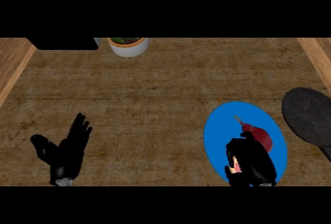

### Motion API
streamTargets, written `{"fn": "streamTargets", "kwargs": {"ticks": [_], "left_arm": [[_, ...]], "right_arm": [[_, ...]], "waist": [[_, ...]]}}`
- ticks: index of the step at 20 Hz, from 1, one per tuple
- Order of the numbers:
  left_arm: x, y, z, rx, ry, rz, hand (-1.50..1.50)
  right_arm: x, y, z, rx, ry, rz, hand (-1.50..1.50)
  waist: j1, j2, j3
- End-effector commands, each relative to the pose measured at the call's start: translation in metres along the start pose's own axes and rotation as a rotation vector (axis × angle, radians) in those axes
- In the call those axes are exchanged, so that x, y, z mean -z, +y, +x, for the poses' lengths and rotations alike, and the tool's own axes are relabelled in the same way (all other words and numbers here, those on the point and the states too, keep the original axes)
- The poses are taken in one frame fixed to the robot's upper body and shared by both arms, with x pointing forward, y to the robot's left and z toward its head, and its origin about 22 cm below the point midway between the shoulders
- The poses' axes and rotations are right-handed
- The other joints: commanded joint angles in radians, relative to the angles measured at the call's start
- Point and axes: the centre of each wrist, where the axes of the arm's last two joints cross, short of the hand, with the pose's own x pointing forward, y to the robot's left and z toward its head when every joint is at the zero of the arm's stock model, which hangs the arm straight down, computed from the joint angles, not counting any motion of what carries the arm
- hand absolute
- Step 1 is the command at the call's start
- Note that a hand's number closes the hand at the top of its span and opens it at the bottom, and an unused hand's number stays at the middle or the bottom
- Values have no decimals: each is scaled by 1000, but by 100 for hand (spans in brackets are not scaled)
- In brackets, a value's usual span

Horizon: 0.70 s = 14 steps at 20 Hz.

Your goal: Pick the cupcake from the plate and place it in the pan

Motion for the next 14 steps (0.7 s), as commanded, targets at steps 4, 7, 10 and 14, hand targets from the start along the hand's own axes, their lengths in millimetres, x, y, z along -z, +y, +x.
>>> {"fn": "streamTargets", "kwargs": {"ticks": [4, 7, 10, 14], "left_arm": [[6, 8, 4, 18, 5, 3, 0], [-2, -6, -3, -3, -5, 31, 0], [1, -18, 4, -2, -14, 21, 0], [5, -5, 1, 3, 13, 4, 0]], "right_arm": [[-48, 2, 8, -76, -109, -255, 150], [-70, -37, 5, -22, -77, -448, 150], [-82, -60, 14, 38, -18, -576, 150], [-106, -84, 10, 99, 36, -623, 150]], "waist": [[-11, 7, 9], [-23, 3, 9], [-18, 6, 9], [-9, 9, 9]]}}
